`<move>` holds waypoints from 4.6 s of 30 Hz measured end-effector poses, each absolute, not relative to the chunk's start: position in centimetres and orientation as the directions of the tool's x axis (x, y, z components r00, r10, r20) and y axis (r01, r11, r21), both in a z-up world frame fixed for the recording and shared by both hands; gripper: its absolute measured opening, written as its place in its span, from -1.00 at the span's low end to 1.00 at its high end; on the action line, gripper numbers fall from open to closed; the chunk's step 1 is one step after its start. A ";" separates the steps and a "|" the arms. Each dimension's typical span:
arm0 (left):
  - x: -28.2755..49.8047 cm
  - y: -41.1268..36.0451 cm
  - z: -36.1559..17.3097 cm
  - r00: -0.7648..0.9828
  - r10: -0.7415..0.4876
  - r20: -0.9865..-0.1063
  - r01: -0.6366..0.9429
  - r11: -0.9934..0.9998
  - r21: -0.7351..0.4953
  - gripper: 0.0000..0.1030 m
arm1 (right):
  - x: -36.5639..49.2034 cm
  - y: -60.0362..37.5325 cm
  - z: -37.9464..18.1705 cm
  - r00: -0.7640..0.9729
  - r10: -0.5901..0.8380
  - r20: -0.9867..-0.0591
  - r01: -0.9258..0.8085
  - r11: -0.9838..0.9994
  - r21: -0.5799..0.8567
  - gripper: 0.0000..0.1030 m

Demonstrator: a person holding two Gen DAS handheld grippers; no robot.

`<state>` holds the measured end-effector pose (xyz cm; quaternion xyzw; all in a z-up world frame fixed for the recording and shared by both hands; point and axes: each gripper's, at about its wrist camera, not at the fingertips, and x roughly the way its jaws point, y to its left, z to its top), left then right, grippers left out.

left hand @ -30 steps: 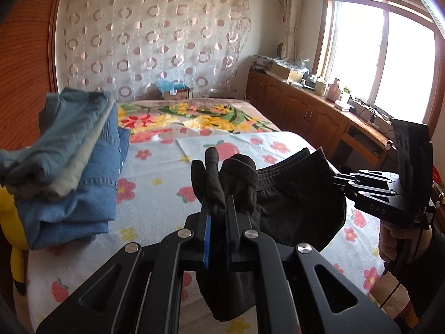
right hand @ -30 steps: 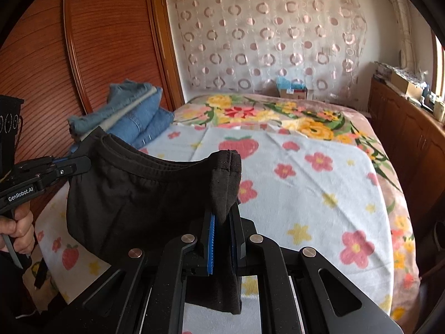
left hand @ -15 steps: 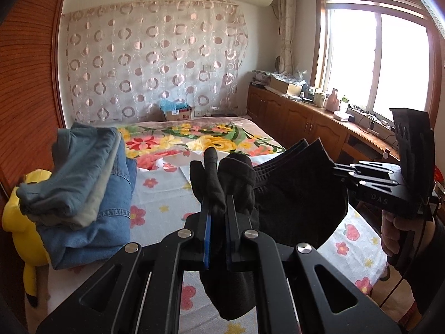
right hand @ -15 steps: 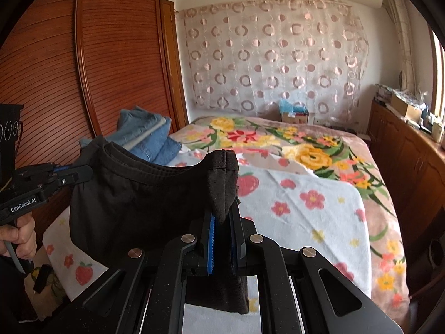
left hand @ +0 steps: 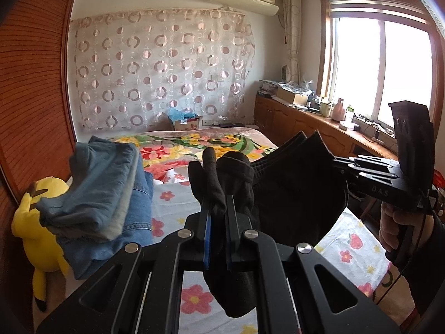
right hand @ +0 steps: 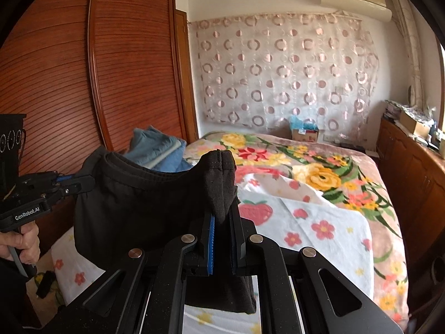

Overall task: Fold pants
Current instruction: 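Close the right gripper on the folded black shorts and lift them with both grippers, then carry the folded shorts with both grippers over the stack of blue jeans, then lower the shorts onto the jeans stack and open both grippers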

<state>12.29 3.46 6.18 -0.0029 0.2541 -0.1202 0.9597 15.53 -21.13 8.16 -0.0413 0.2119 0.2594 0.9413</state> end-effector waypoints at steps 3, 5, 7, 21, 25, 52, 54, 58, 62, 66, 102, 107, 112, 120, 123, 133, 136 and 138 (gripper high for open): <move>12.6 4.3 6.4 0.846 -0.220 -0.485 0.218 0.974 -0.062 -0.83 | 16.5 -20.9 7.9 0.769 0.491 -0.409 -0.522 0.852 0.043 -0.84; 12.8 4.8 6.7 0.852 -0.215 -0.478 0.212 0.975 -0.062 -0.83 | 17.4 -20.6 7.8 0.763 0.504 -0.406 -0.536 0.843 0.040 -0.84; 13.2 5.2 7.1 0.858 -0.213 -0.468 0.208 0.976 -0.063 -0.83 | 18.2 -20.3 7.9 0.759 0.511 -0.403 -0.546 0.837 0.031 -0.84; 16.0 10.1 9.2 0.894 -0.169 -0.415 0.152 0.986 -0.073 -0.83 | 25.1 -17.4 9.4 0.742 0.563 -0.364 -0.615 0.788 -0.034 -0.84; 15.9 12.0 9.4 0.906 -0.141 -0.399 0.120 0.990 -0.076 -0.83 | 27.0 -16.0 9.3 0.728 0.586 -0.355 -0.640 0.767 -0.048 -0.84; 17.4 18.6 5.0 0.898 0.038 -0.439 -0.111 0.984 -0.140 -0.83 | 39.6 -5.2 7.8 0.623 0.671 -0.403 -0.771 0.614 -0.170 -0.84; 17.3 18.7 4.7 0.894 0.044 -0.446 -0.121 0.982 -0.144 -0.83 | 40.3 -4.7 7.6 0.605 0.680 -0.415 -0.785 0.598 -0.164 -0.84; 17.1 18.9 4.2 0.885 0.052 -0.462 -0.138 0.979 -0.153 -0.83 | 41.4 -3.4 7.4 0.566 0.699 -0.438 -0.814 0.559 -0.159 -0.84; 17.4 19.1 3.5 0.867 0.062 -0.494 -0.159 0.975 -0.158 -0.83 | 42.5 -2.7 7.0 0.540 0.696 -0.473 -0.828 0.540 -0.151 -0.84; 17.7 19.4 2.8 0.857 0.045 -0.513 -0.158 0.971 -0.179 -0.83 | 44.3 -2.4 6.5 0.523 0.674 -0.521 -0.824 0.557 -0.107 -0.64; 20.5 21.2 0.3 0.778 0.153 -0.609 -0.239 0.969 -0.062 -0.04 | 46.8 -6.5 6.6 0.500 0.692 -0.521 -0.791 0.610 0.051 -0.36; 20.0 20.8 0.7 0.784 0.155 -0.601 -0.231 0.972 -0.051 0.06 | 43.5 -7.8 6.5 0.521 0.700 -0.488 -0.788 0.614 0.038 -0.36; 19.1 20.3 0.9 0.788 0.155 -0.596 -0.216 0.976 -0.032 0.08 | 41.0 -8.9 6.2 0.527 0.700 -0.481 -0.782 0.622 0.049 -0.36; 17.5 20.2 1.5 0.803 0.124 -0.583 -0.191 0.980 -0.054 0.55 | 38.7 -10.1 6.1 0.535 0.685 -0.494 -0.764 0.642 0.063 -0.36; 17.0 19.9 1.8 0.805 0.115 -0.582 -0.184 0.981 -0.061 0.59 | 37.9 -10.6 6.3 0.537 0.684 -0.494 -0.761 0.645 0.065 -0.36; 15.0 18.6 3.4 0.819 0.134 -0.558 -0.186 0.982 -0.037 0.62 | 34.6 -12.8 7.2 0.558 0.682 -0.473 -0.742 0.665 0.082 -0.36; 14.2 18.1 3.5 0.820 0.140 -0.555 -0.184 0.983 -0.025 0.62 | 33.2 -13.3 7.2 0.567 0.675 -0.471 -0.735 0.674 0.080 -0.36; 13.9 17.7 3.6 0.817 0.143 -0.558 -0.186 0.982 -0.022 0.62 | 32.4 -13.8 7.2 0.575 0.670 -0.470 -0.728 0.681 0.080 -0.36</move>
